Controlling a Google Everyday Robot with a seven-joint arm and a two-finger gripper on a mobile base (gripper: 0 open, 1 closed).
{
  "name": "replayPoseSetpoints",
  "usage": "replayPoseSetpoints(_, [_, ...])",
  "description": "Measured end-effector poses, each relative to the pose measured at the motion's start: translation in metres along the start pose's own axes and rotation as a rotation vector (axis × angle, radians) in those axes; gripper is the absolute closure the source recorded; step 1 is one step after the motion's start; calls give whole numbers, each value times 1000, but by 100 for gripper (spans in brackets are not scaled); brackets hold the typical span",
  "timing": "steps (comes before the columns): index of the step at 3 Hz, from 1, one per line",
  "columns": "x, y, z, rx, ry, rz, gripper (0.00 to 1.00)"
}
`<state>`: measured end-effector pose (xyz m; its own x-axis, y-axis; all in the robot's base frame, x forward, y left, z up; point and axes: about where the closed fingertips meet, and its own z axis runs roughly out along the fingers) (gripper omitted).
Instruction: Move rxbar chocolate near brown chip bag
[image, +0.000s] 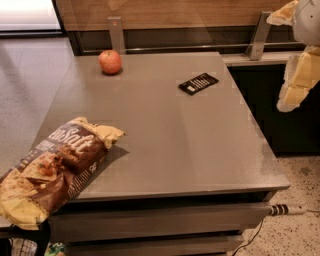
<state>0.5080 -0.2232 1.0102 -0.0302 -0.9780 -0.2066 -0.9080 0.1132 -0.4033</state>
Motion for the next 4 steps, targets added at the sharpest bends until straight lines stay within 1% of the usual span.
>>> replayPoseSetpoints(1, [-4, -46, 12, 14, -31, -68, 0])
replayPoseSetpoints(2, [-16, -87, 37, 6, -52, -101, 0])
replayPoseSetpoints(3, [-30, -120, 66, -11, -84, -112, 0])
replayPoseSetpoints(4, [-41, -144, 95, -26, -103, -104, 0])
